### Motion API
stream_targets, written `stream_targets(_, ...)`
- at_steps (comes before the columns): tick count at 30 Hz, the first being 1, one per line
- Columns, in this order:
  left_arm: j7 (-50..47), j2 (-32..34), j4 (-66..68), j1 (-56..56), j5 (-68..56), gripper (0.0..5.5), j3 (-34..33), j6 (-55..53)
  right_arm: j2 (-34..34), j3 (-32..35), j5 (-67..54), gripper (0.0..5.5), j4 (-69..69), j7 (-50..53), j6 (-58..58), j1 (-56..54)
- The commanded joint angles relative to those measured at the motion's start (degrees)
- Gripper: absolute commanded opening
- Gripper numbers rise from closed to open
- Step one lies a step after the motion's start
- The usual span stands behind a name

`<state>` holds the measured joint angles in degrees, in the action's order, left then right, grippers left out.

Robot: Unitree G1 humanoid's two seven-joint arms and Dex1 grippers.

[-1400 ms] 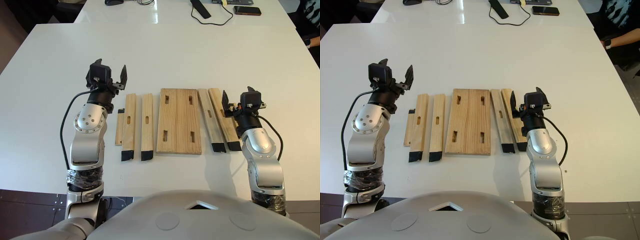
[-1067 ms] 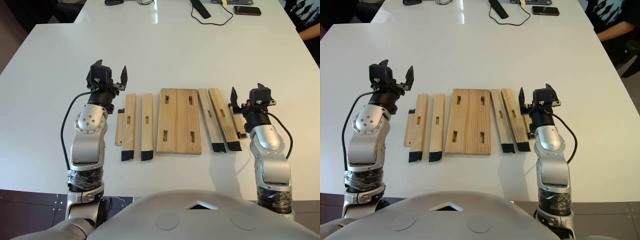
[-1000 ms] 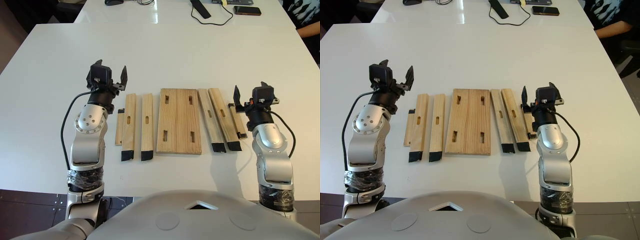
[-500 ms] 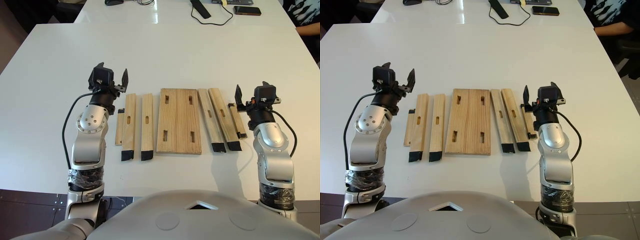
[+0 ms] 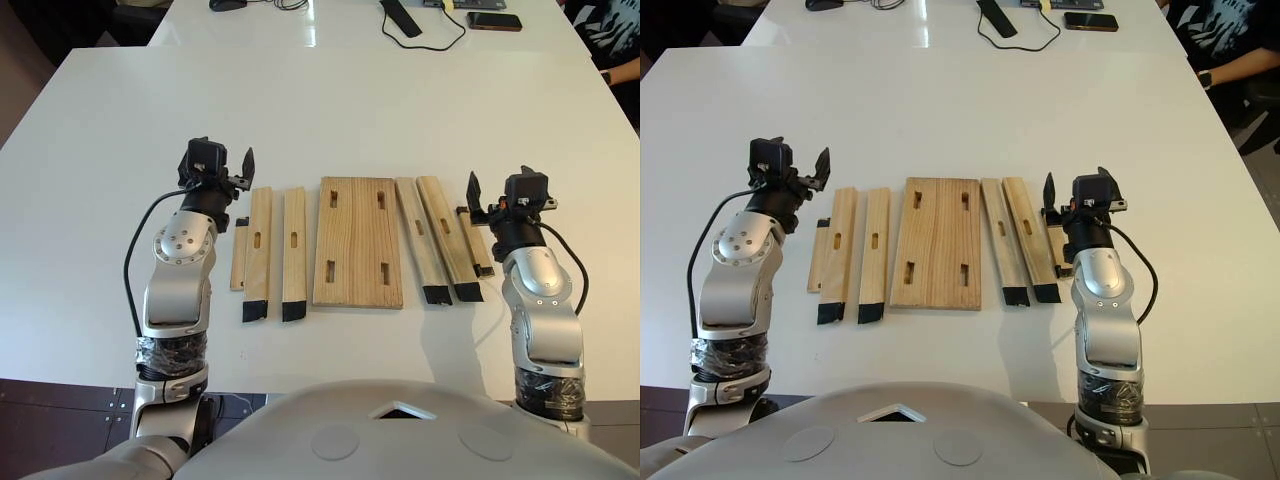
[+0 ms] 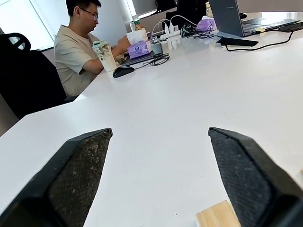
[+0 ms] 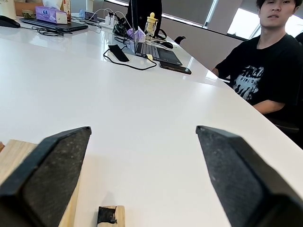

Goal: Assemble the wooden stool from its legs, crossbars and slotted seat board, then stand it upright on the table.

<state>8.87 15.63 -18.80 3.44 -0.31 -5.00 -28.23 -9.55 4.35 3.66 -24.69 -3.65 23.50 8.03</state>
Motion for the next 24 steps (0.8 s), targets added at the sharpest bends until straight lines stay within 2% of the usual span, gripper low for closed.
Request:
stream_targets(1,3.17,3.82,-1.25,-0.07,-2.67,3.78,-3.04,-10.65,1.41,-0.56,0.75,4.08,-1.03,1.64,-0.42,1.53)
stream_targets(7,12.62,16.68,-13.4,-7.97,-4.86,3.78,-5.1,-25.01,5.38,-2.53,2.85,4.08,-5.1,5.89,-1.93,9.44)
stream_targets(10,18.24,20.99,-16.66,-9.78,-8.97,3.37,-6.04,-29.98,6.72,-1.92,3.36,4.08,-6.61,7.72,-2.38,11.9)
stream_targets(13,21.51,25.42,-16.43,-10.0,-10.76,3.22,-6.14,-32.9,8.04,-2.23,3.89,4.08,-7.76,9.07,-2.74,13.85)
stream_targets(18,25.38,29.06,-18.74,-12.01,-14.09,3.22,-4.32,-35.86,9.89,-4.1,4.87,4.08,-8.21,10.46,-3.63,16.12)
stream_targets(24,26.55,29.74,-20.5,-15.03,-16.25,3.22,-2.08,-35.12,10.31,-4.12,5.16,4.08,-8.56,10.53,-3.89,16.98)
